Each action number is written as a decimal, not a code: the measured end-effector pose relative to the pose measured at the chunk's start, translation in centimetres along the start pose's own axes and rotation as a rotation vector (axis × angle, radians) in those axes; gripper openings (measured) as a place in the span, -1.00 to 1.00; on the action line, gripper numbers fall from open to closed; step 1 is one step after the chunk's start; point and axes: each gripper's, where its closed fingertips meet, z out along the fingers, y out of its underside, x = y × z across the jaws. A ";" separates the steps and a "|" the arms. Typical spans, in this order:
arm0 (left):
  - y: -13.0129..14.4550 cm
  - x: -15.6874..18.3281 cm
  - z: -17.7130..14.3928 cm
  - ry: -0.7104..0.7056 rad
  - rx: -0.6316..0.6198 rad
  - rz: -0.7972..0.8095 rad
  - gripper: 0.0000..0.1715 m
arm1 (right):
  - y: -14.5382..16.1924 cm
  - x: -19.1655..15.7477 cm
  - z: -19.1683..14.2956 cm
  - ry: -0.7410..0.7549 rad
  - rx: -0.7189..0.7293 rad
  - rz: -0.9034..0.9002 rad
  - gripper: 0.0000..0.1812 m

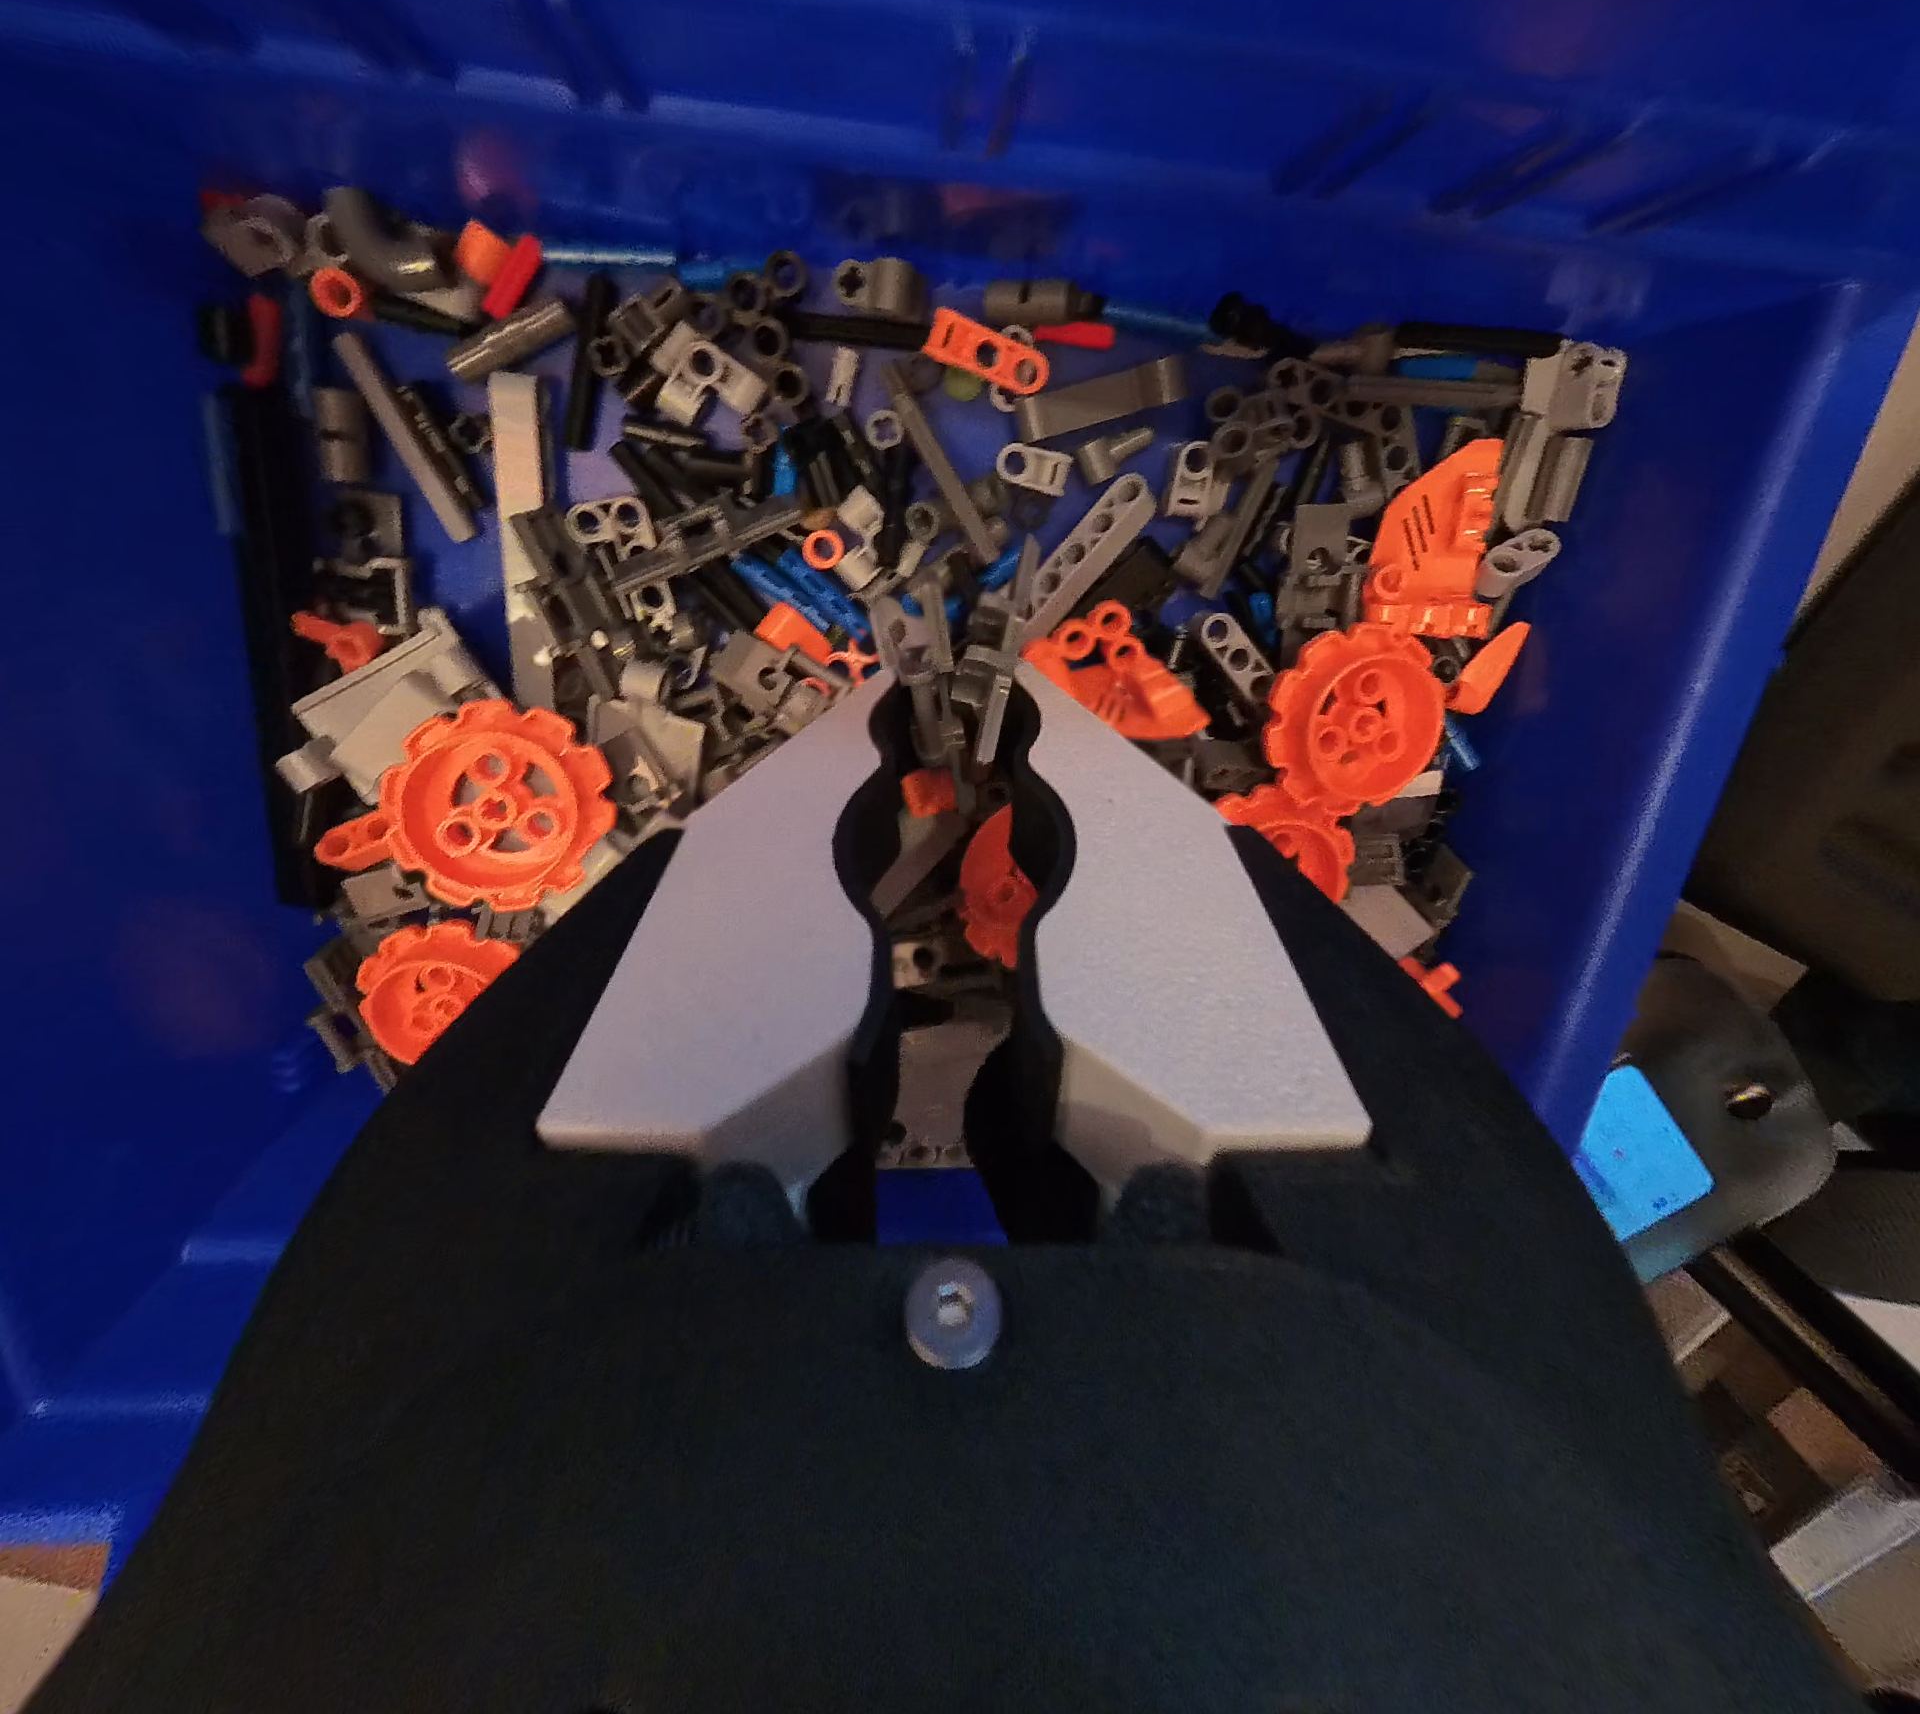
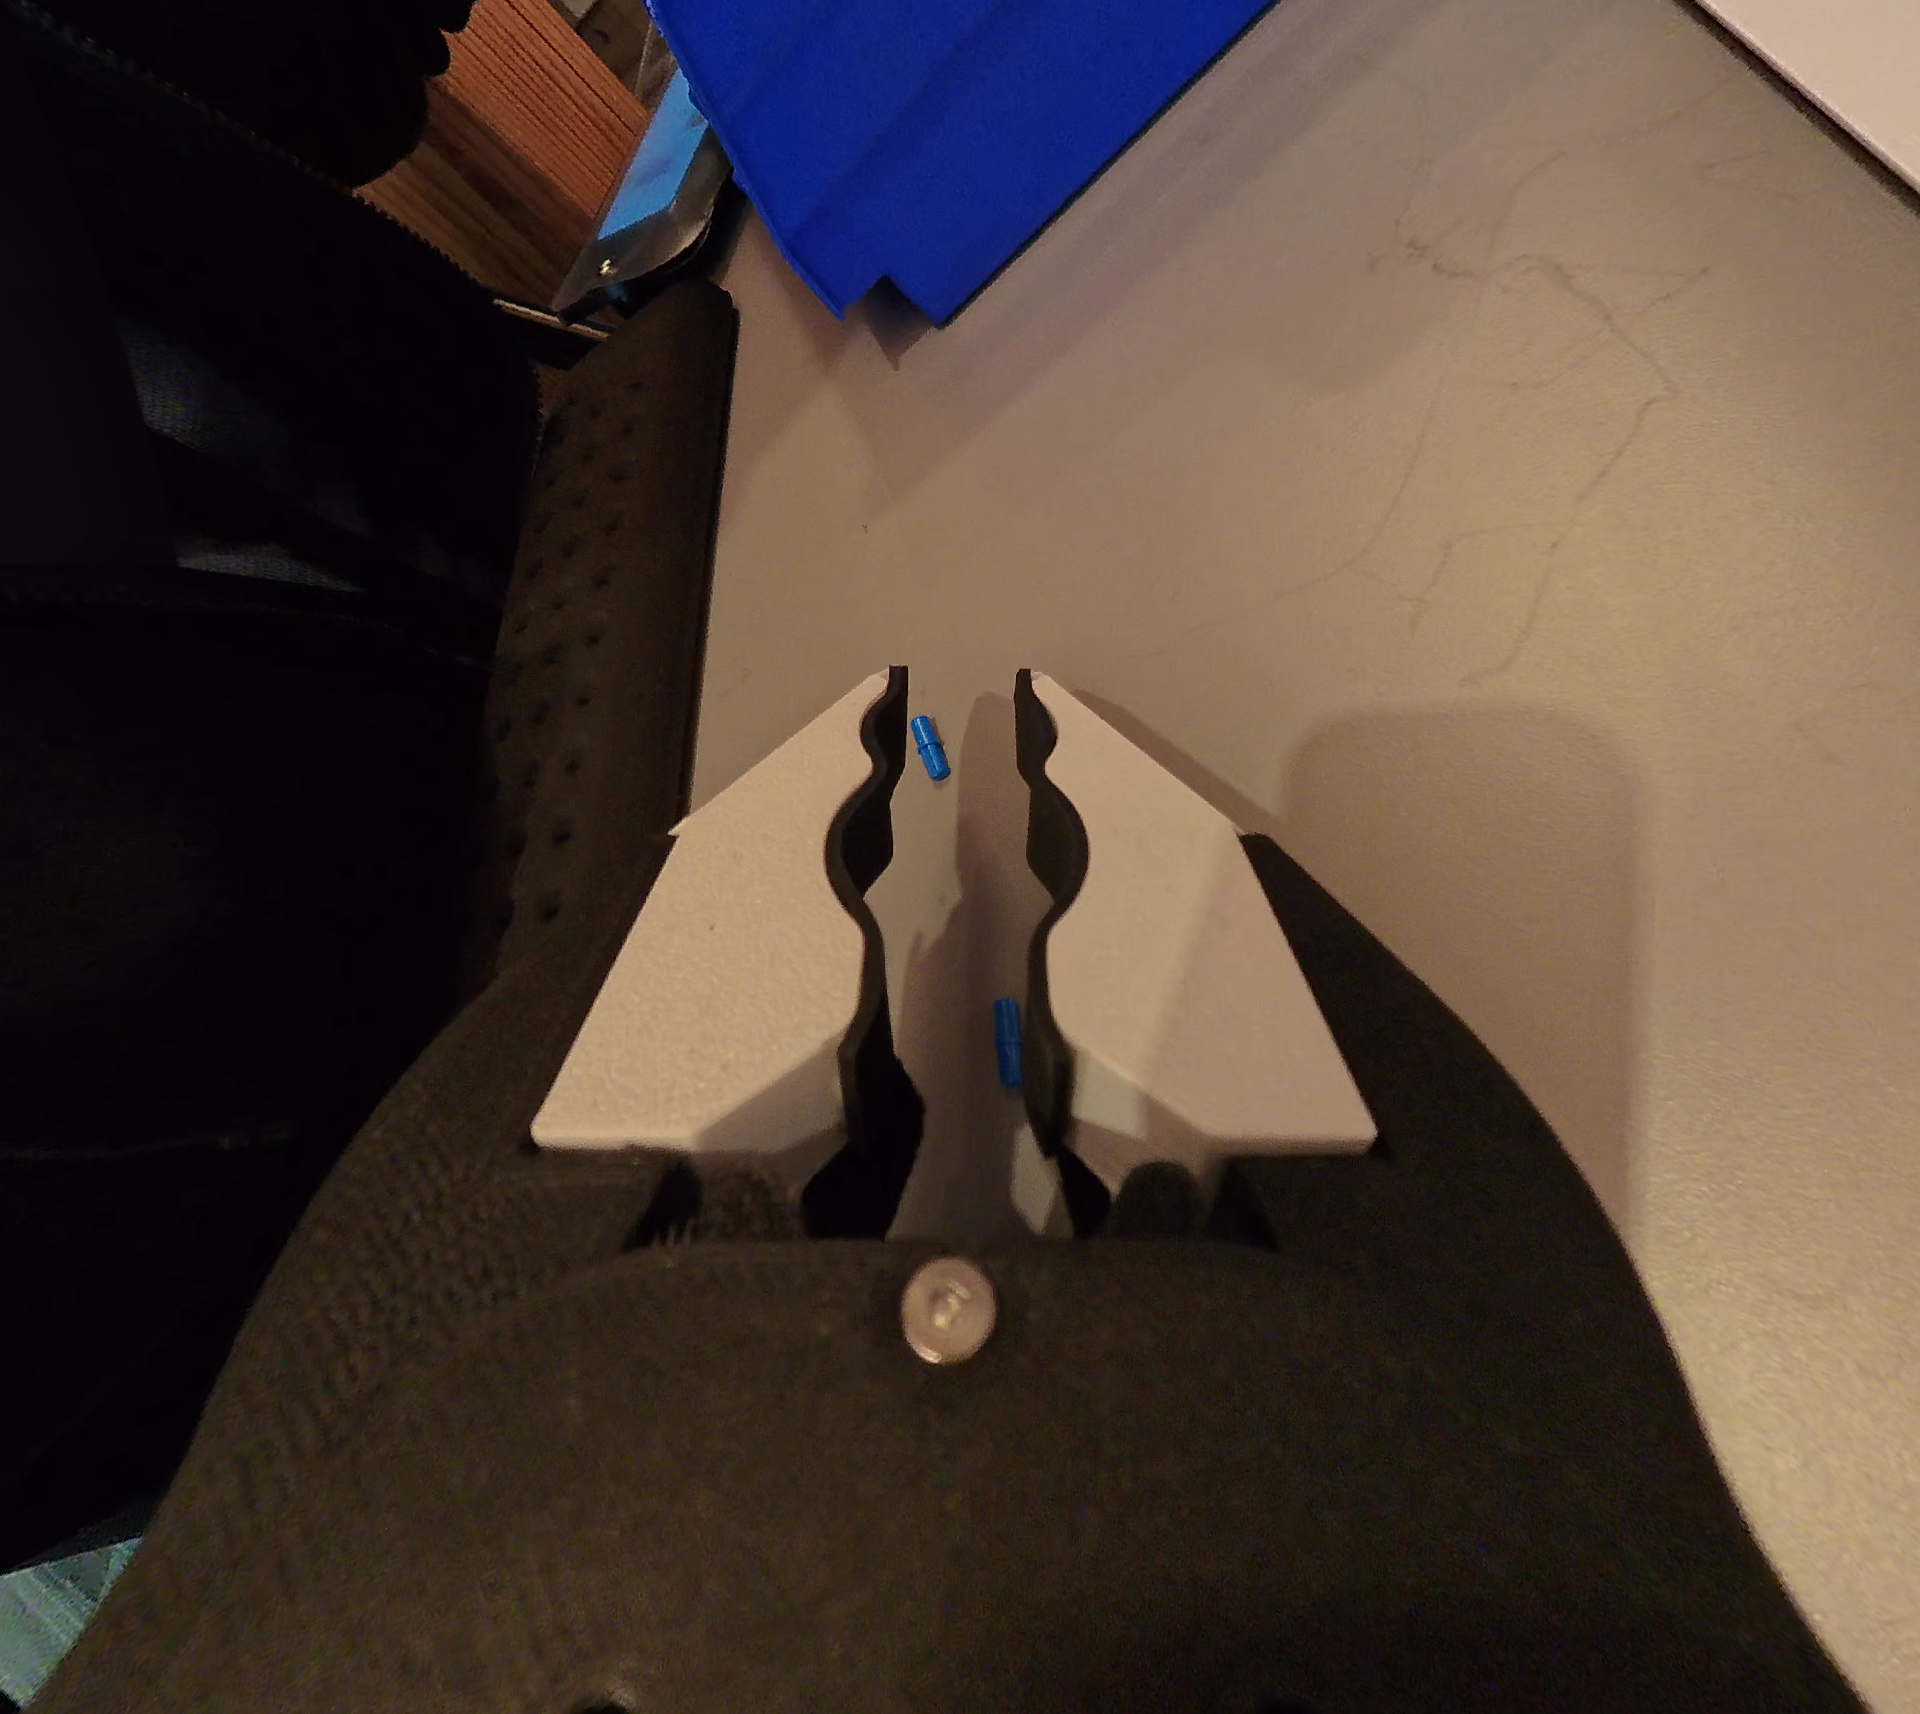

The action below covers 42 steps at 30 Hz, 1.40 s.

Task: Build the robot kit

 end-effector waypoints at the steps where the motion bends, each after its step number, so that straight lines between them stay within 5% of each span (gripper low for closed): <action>1: 0.1 -0.3 -0.1 -0.002 0.005 -0.013 -0.85 | 0.0 0.0 0.0 0.000 0.000 0.000 -0.80; 16: 2.6 -3.9 -1.0 -0.077 -0.098 -0.132 -0.76 | 0.0 0.0 0.0 0.000 0.000 0.000 -0.80; 42: 1.8 -4.4 -3.3 -0.187 0.002 -0.088 -0.59 | -0.3 -0.1 -0.1 0.001 0.011 -0.003 -0.79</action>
